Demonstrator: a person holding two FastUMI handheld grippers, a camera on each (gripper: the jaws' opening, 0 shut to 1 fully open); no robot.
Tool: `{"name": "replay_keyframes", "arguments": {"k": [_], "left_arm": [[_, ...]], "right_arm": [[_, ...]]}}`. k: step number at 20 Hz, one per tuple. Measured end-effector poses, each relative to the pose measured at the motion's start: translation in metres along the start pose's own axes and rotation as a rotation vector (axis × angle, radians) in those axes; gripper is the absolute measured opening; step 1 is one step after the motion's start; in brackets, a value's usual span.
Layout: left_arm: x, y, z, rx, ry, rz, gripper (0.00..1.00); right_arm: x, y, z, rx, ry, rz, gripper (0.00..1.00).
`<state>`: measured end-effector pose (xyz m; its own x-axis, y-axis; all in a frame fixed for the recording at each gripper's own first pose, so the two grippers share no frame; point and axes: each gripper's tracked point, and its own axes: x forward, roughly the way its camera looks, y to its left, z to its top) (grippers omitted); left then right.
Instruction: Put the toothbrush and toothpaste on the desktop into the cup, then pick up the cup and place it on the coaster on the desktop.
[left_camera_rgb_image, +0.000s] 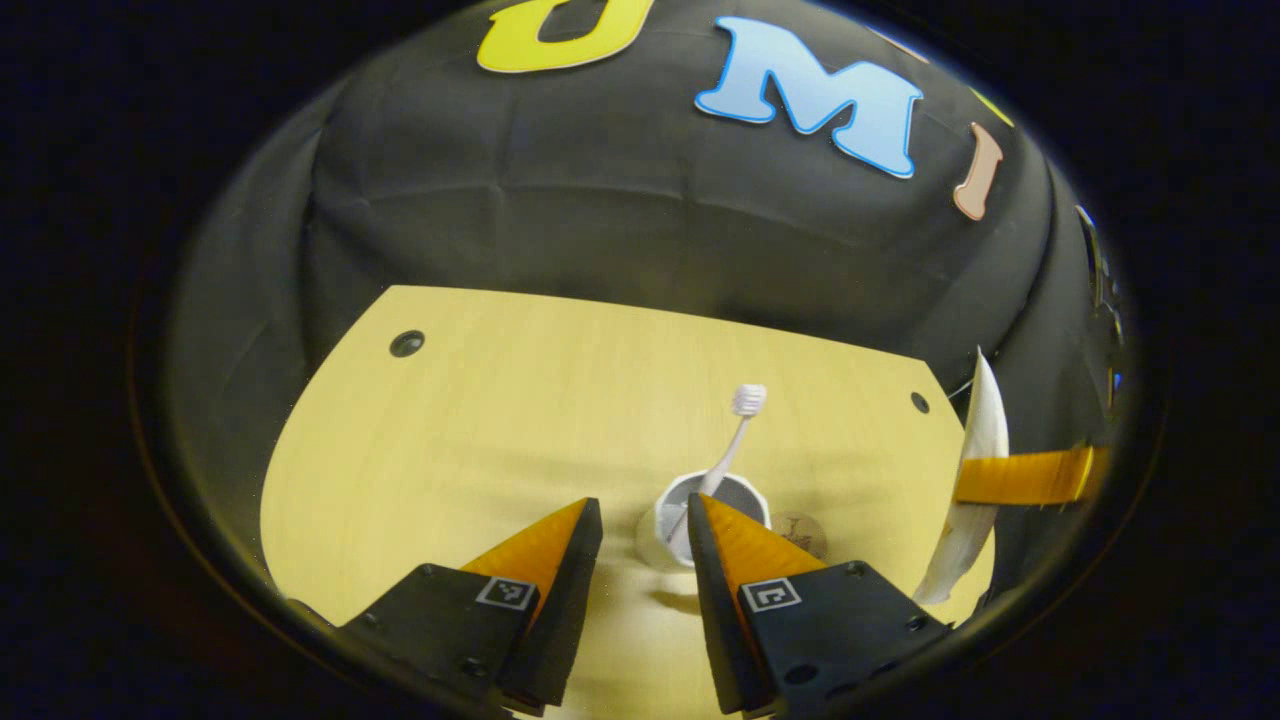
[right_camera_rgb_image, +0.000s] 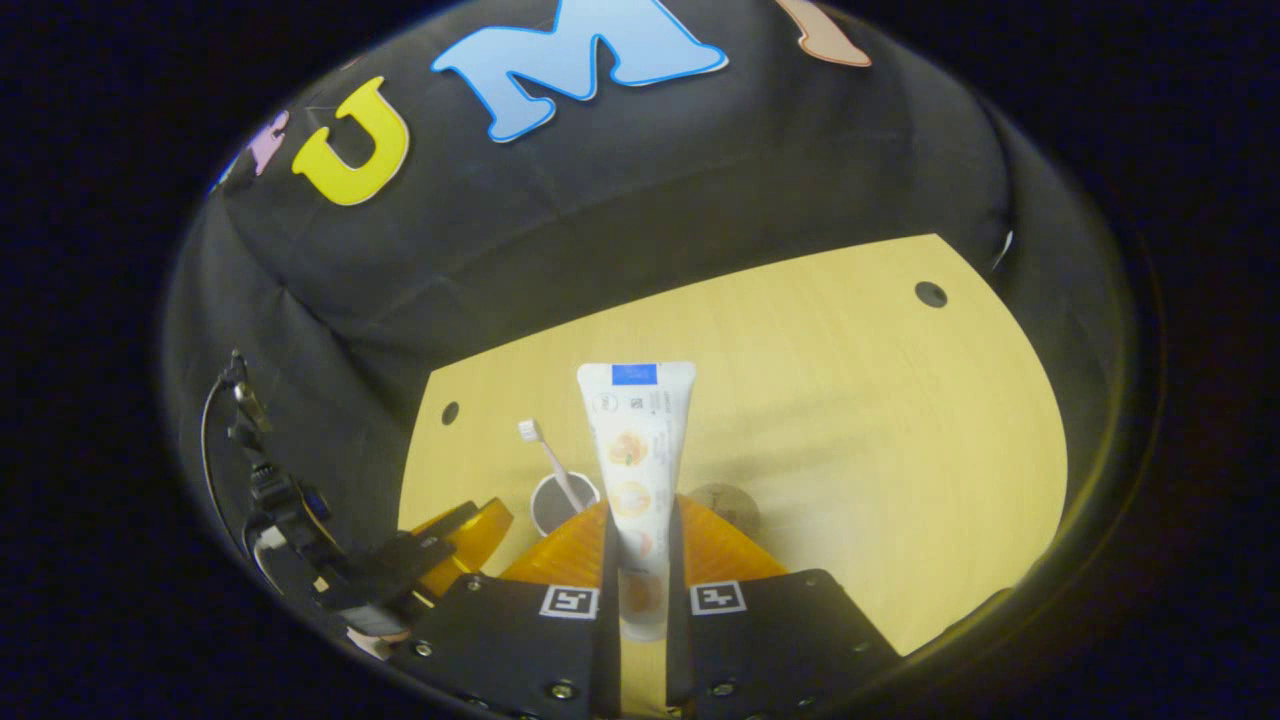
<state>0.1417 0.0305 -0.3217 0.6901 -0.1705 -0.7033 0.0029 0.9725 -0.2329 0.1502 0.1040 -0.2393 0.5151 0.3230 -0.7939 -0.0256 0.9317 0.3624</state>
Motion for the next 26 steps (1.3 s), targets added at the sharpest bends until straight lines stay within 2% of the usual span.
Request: {"name": "replay_keyframes", "arguments": {"k": [4, 7, 12, 23, 26], "left_arm": [[-0.018, 0.036, -0.007, -0.012, 0.006, 0.041, 0.6], [-0.032, 0.061, -0.011, -0.007, 0.009, 0.072, 0.61], [-0.048, 0.092, -0.015, -0.017, 0.013, 0.1, 0.61], [-0.07, 0.138, -0.033, -0.035, 0.047, 0.145, 0.6], [-0.071, 0.141, -0.039, -0.061, 0.053, 0.146, 0.6]], "right_arm": [[0.026, 0.006, 0.009, -0.001, -0.019, 0.023, 0.17], [0.047, 0.014, 0.01, 0.016, -0.042, 0.032, 0.19], [0.069, 0.032, 0.025, 0.052, -0.122, 0.028, 0.19], [0.112, 0.044, 0.022, 0.067, -0.293, 0.023, 0.19], [0.114, 0.043, 0.018, 0.019, -0.363, 0.019, 0.19]]}}
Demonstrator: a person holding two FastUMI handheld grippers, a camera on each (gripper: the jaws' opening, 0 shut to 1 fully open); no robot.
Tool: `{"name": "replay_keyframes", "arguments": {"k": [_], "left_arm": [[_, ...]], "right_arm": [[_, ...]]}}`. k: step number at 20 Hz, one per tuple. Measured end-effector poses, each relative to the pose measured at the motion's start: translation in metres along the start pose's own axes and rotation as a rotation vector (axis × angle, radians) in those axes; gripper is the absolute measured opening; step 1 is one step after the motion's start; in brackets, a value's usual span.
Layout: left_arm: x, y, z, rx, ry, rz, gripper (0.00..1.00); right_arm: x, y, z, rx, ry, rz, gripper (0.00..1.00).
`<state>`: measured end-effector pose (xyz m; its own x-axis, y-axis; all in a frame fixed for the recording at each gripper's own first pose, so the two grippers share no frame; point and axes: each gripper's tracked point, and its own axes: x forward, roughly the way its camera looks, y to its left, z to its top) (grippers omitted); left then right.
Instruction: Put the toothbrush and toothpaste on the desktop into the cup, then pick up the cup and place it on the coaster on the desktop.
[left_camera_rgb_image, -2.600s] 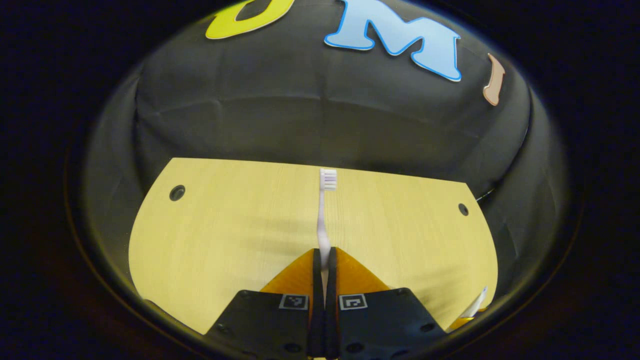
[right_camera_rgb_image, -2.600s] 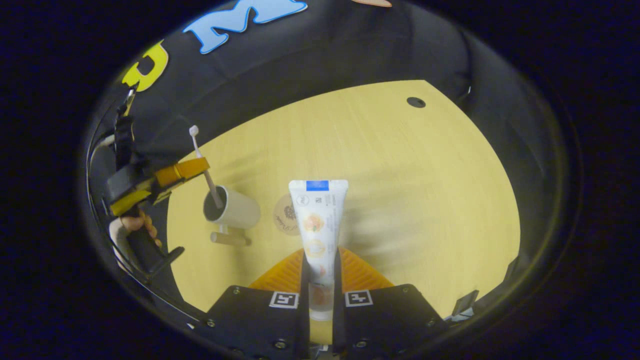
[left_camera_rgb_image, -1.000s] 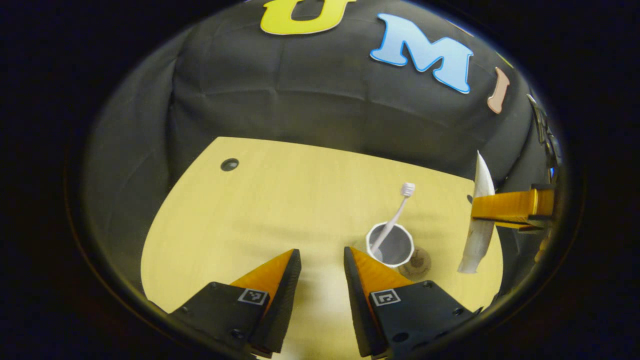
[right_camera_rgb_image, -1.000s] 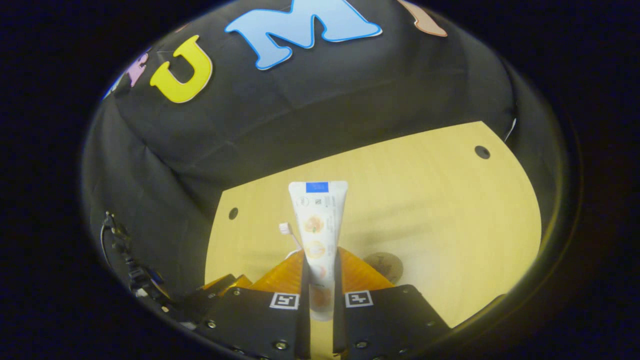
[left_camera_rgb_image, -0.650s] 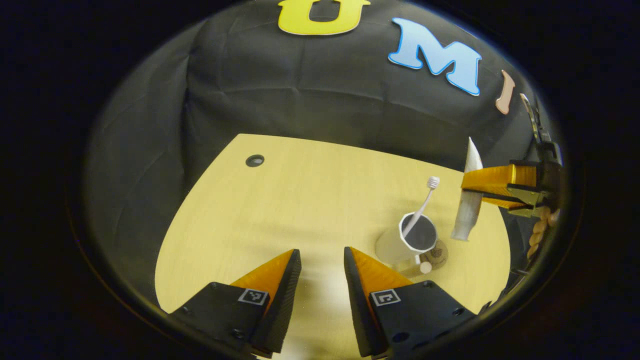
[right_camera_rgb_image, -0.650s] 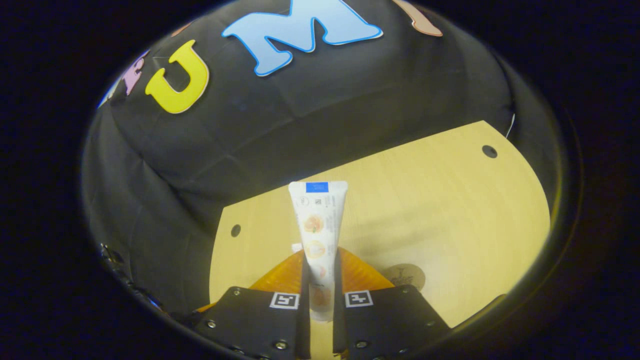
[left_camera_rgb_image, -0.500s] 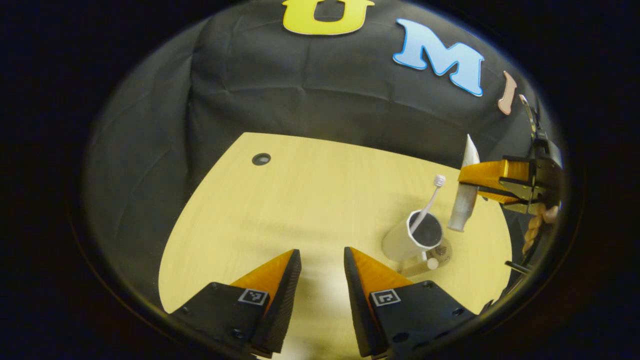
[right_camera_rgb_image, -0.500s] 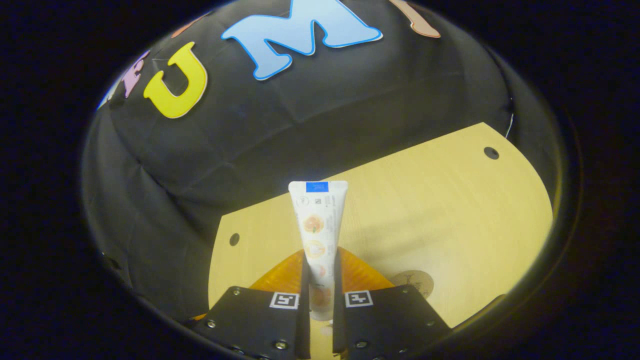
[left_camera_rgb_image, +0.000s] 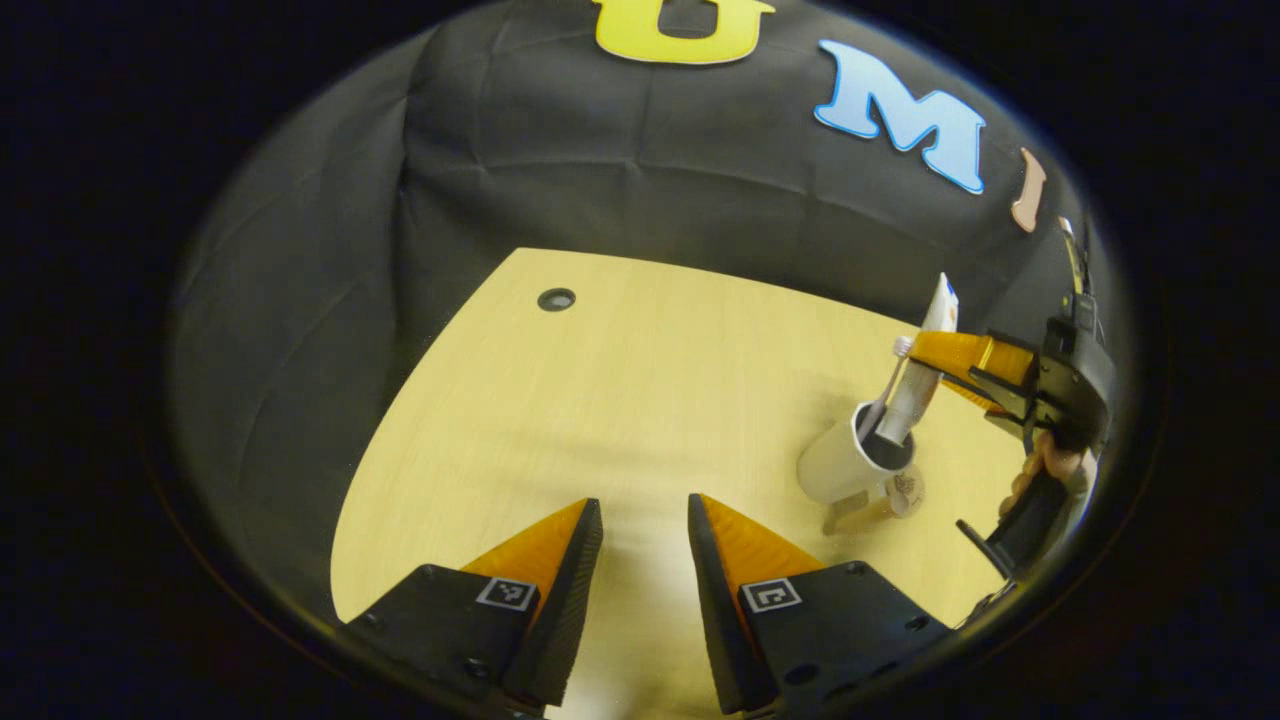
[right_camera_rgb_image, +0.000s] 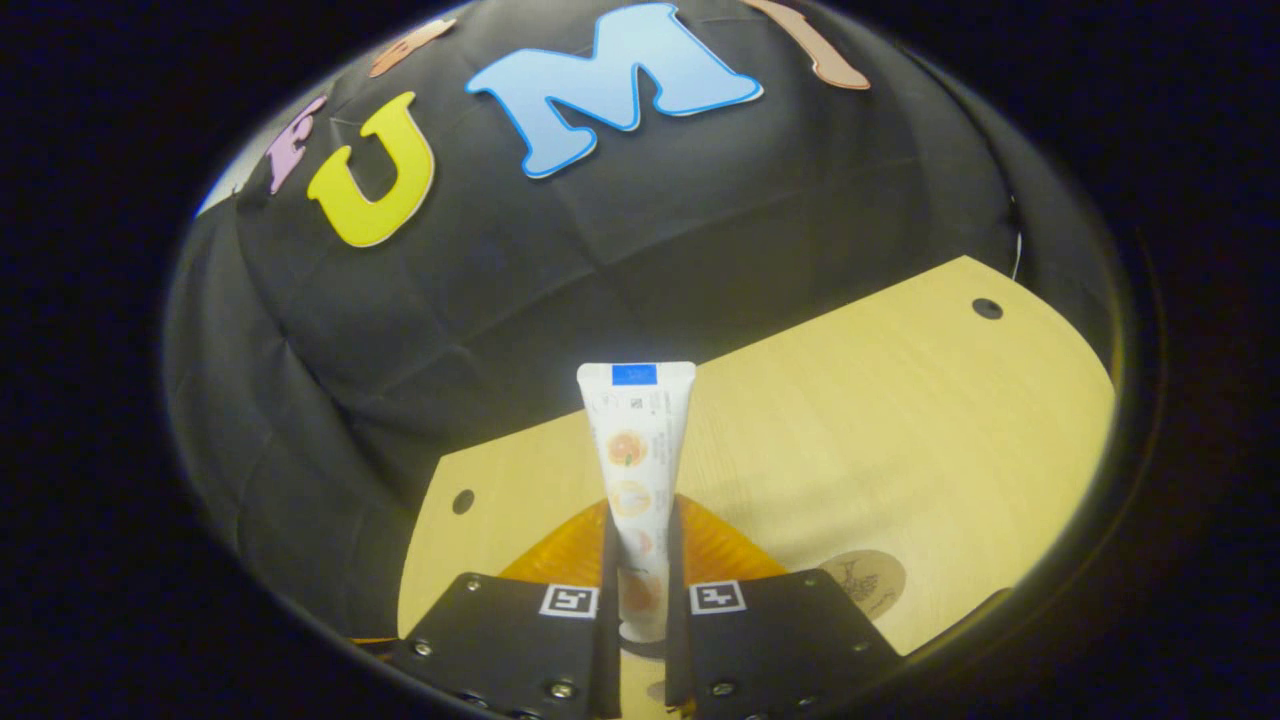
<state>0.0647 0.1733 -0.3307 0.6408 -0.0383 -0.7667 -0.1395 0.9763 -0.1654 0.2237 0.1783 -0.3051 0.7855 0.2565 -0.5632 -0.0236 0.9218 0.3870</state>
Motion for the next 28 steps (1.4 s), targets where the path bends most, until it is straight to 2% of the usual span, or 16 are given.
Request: {"name": "replay_keyframes", "arguments": {"k": [6, 7, 9, 11, 12, 13, 14, 20, 28], "left_arm": [[-0.002, -0.008, -0.009, -0.014, 0.012, -0.01, 0.6], [-0.002, -0.011, -0.01, -0.011, 0.013, -0.013, 0.61], [-0.001, -0.019, -0.01, -0.005, 0.016, -0.022, 0.6], [0.002, -0.027, -0.01, -0.001, 0.017, -0.031, 0.6], [0.004, -0.031, -0.012, -0.001, 0.019, -0.04, 0.6], [0.003, -0.036, -0.015, 0.001, 0.02, -0.049, 0.6], [0.002, -0.041, -0.016, 0.005, 0.019, -0.057, 0.6], [0.012, -0.087, -0.021, 0.042, 0.024, -0.116, 0.6], [0.03, -0.168, -0.042, 0.117, 0.095, -0.227, 0.6]], "right_arm": [[0.008, -0.001, -0.025, -0.043, -0.015, 0.019, 0.2], [0.008, -0.002, -0.028, -0.047, -0.019, 0.018, 0.24], [-0.002, -0.003, -0.031, -0.057, -0.021, 0.018, 0.26], [-0.009, 0.002, -0.029, -0.05, -0.033, 0.044, 0.31], [-0.012, 0.001, -0.026, -0.051, -0.037, 0.042, 0.6], [-0.016, 0.001, -0.023, -0.052, -0.05, 0.044, 0.63], [-0.022, 0.002, -0.017, -0.049, -0.059, 0.05, 0.74], [-0.046, -0.011, 0.01, -0.038, -0.104, 0.05, 0.74], [-0.08, -0.064, 0.041, -0.038, -0.159, -0.017, 0.74]]}}
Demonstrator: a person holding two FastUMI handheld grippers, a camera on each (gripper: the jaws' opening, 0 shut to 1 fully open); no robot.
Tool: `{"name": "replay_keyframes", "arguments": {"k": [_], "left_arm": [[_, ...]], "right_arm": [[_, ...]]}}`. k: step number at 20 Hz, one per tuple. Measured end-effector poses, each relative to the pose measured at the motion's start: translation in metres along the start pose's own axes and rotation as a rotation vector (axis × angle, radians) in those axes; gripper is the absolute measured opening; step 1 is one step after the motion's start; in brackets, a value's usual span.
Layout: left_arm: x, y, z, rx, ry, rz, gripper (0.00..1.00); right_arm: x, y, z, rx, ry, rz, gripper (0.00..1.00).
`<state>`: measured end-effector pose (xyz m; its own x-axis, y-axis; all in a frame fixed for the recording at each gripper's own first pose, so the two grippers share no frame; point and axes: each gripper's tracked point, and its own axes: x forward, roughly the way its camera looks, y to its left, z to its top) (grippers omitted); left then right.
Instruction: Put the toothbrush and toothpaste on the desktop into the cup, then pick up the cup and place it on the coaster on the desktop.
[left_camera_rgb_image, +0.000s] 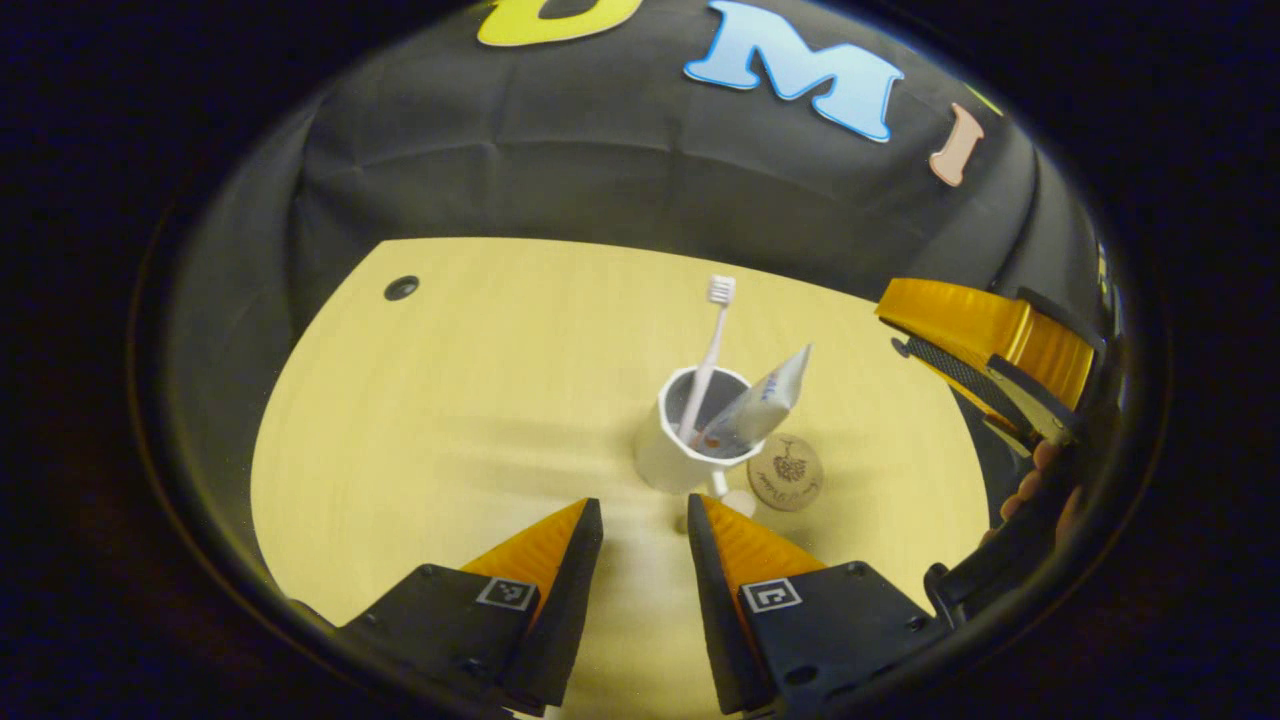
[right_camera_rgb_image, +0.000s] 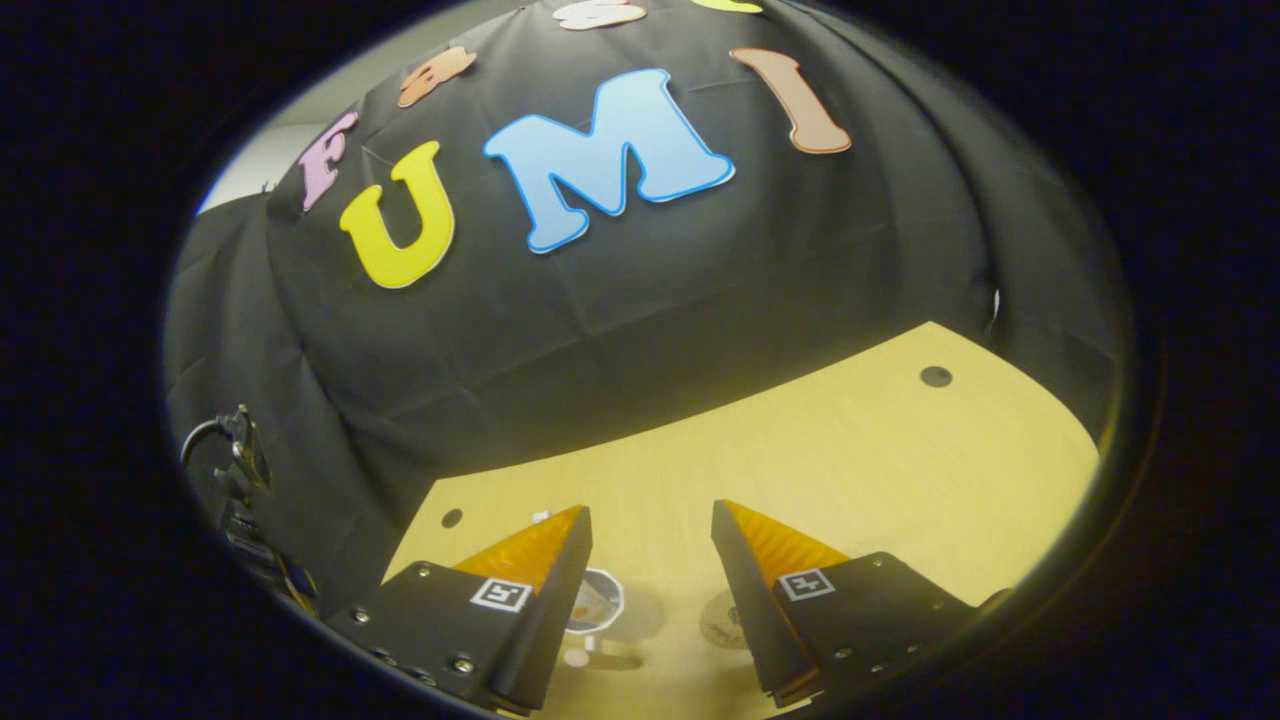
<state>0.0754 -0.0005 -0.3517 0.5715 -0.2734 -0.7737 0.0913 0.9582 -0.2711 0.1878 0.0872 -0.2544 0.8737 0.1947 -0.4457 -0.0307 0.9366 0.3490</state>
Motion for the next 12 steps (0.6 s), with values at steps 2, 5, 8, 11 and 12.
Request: {"name": "replay_keyframes", "arguments": {"k": [2, 5, 8, 11, 12], "left_arm": [[0.008, -0.016, -0.005, 0.024, 0.032, -0.016, 0.6], [0.016, -0.032, -0.004, 0.054, 0.061, -0.031, 0.6], [0.031, -0.041, -0.012, 0.077, 0.112, -0.031, 0.6], [0.04, -0.045, -0.015, 0.097, 0.152, -0.016, 0.6], [0.04, -0.045, -0.016, 0.103, 0.164, -0.01, 0.6]], "right_arm": [[-0.006, -0.016, 0.004, 0.006, -0.008, -0.025, 0.74], [-0.013, -0.041, 0.007, 0.028, -0.015, -0.063, 0.74], [-0.019, -0.064, 0.009, 0.058, -0.023, -0.099, 0.74], [-0.022, -0.083, 0.012, 0.085, -0.029, -0.127, 0.74], [-0.024, -0.089, 0.013, 0.091, -0.032, -0.136, 0.74]]}}
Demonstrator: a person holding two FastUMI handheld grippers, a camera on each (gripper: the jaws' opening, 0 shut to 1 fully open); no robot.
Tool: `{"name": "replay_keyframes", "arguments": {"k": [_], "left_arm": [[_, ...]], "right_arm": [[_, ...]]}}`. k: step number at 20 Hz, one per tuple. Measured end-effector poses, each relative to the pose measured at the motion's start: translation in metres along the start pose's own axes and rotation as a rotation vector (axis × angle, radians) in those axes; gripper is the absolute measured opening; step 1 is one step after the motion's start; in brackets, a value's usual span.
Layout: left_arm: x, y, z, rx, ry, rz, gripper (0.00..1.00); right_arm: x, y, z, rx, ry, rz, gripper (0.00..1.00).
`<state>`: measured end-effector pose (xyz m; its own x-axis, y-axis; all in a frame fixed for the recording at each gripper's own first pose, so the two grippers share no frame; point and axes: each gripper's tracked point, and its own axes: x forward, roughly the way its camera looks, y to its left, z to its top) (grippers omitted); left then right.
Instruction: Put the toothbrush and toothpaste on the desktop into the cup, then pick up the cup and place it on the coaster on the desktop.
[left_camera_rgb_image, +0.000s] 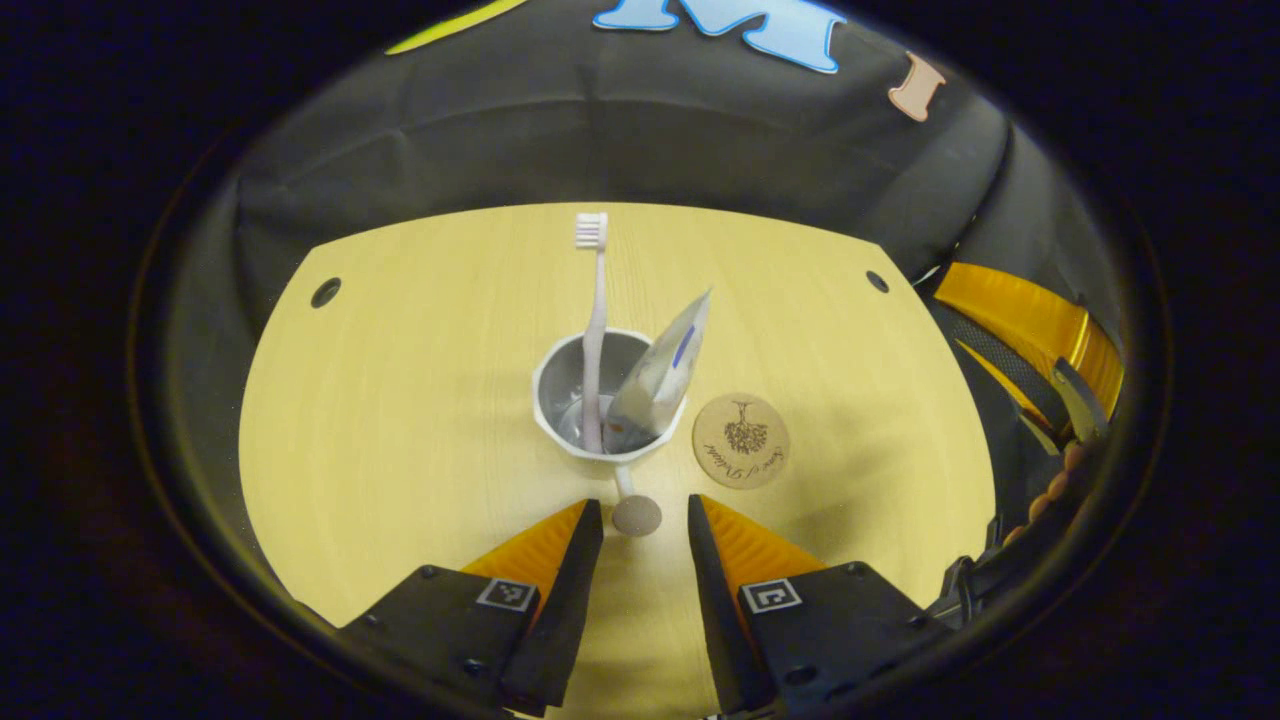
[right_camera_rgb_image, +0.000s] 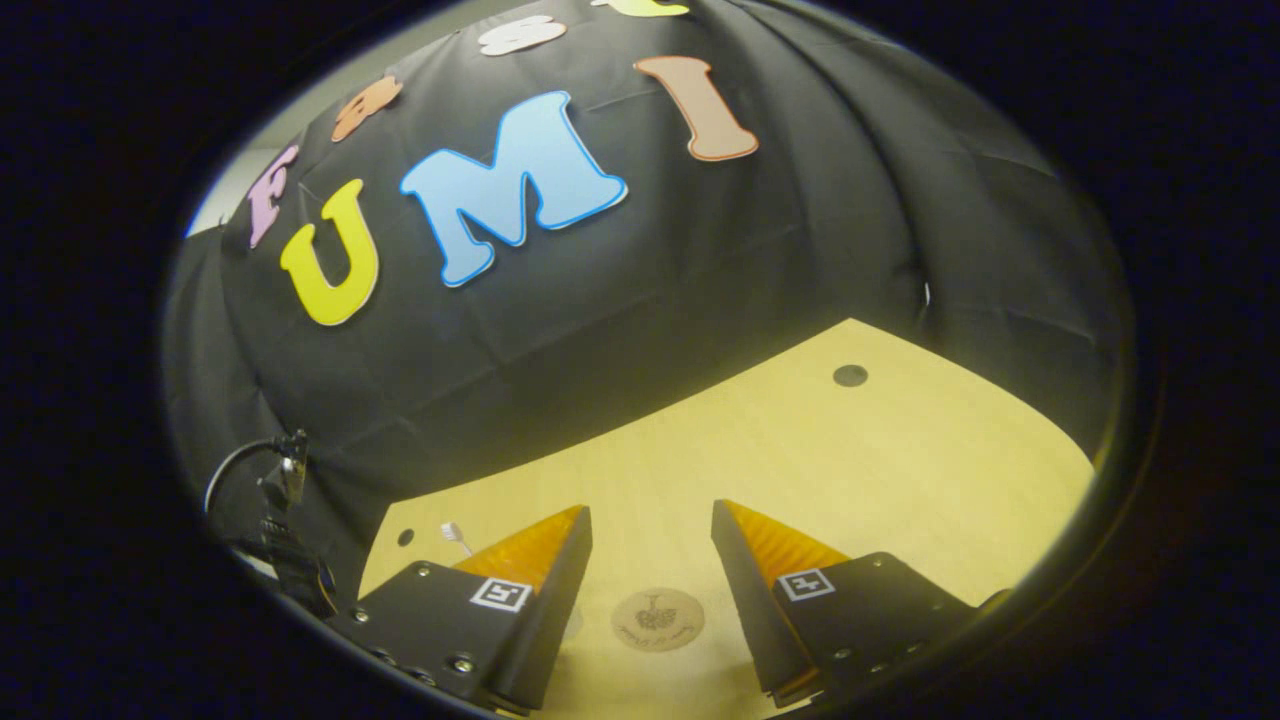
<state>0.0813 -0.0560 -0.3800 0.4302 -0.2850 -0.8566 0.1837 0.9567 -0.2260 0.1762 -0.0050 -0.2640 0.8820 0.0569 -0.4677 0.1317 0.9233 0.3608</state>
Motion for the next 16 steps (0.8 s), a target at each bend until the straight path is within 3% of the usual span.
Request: {"name": "replay_keyframes", "arguments": {"k": [8, 16], "left_arm": [[0.033, 0.006, -0.004, 0.022, 0.086, 0.038, 0.6], [0.049, 0.01, -0.008, 0.014, 0.133, 0.056, 0.6]], "right_arm": [[0.005, -0.04, 0.002, 0.026, 0.008, -0.067, 0.74], [0.013, -0.049, -0.005, 0.02, 0.041, -0.086, 0.74]]}}
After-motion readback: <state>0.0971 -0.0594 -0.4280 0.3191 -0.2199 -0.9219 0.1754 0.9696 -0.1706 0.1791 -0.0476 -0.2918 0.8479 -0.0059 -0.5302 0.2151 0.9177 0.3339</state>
